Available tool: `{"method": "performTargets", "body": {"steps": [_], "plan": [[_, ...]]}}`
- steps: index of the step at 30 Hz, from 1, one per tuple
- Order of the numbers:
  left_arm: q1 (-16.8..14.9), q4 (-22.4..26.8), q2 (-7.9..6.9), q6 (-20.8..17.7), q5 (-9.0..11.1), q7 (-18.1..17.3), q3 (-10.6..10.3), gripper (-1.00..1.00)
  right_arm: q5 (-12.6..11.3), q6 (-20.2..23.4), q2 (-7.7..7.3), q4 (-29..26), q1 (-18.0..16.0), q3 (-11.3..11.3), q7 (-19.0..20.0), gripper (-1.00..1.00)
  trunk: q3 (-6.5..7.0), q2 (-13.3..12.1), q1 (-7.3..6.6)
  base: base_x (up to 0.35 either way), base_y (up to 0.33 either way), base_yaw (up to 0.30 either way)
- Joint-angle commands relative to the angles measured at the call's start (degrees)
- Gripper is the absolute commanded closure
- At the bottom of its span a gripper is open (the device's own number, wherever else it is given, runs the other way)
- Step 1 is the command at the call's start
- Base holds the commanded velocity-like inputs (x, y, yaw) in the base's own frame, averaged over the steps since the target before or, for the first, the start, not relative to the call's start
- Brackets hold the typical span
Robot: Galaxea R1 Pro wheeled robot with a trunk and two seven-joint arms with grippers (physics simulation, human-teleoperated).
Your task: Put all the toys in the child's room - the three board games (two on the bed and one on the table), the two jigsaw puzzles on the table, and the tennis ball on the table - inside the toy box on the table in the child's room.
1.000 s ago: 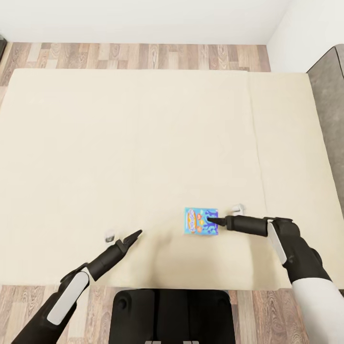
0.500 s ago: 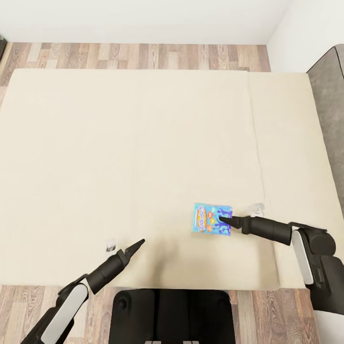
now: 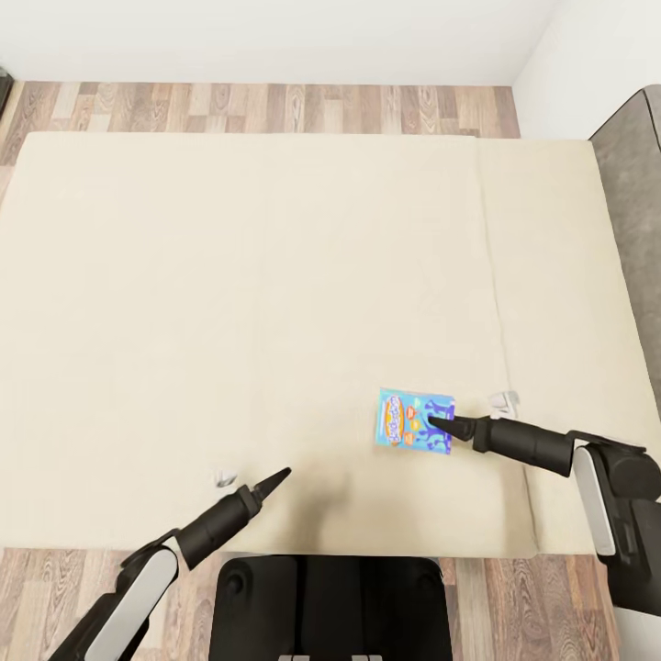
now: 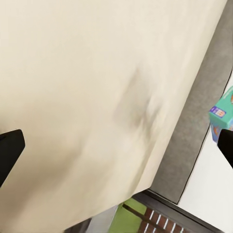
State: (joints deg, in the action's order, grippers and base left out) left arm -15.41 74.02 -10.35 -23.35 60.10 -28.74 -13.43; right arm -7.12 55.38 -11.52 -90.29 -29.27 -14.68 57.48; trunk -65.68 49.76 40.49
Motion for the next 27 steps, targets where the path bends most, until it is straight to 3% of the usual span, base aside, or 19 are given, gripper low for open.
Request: {"method": "performTargets", "body": {"steps": [1,8,19,22,27], "plan": [[0.0,0.5,-0.03,-0.4,0.6,0.8,-0.4,-1.00,-0.4,0.5,0.02,0.0,0.1,-0.1,0.2,1.00,-0.02,0.0,0.01,0.000,0.000,0.000],[0.1,2.5,-0.14,-0.7,1.0,3.5,-1.6,-1.00,-0.4,0.2,0.09,-0.1,0.4,0.0,0.2,1.00,-0.02,0.0,0.01,0.000,0.000,0.000],[0.5,3.7,0.03,-2.2,1.2,5.2,-2.1,-1.00,-0.2,-0.3,0.34,-0.1,1.2,0.6,0.2,1.00,1.95,-4.4,-2.40,0.000,0.000,0.000],[0.8,3.9,0.05,-2.3,1.2,5.6,-2.1,-1.00,0.0,-0.5,0.52,0.2,1.3,1.9,0.2,1.00,2.49,-5.6,-3.06,0.000,0.000,0.000],[1.2,4.3,0.06,-2.5,1.2,5.8,-2.1,-1.00,0.2,-0.8,0.70,0.5,1.3,6.1,-0.2,1.00,3.39,-7.6,-4.16,0.000,0.000,0.000]]}}
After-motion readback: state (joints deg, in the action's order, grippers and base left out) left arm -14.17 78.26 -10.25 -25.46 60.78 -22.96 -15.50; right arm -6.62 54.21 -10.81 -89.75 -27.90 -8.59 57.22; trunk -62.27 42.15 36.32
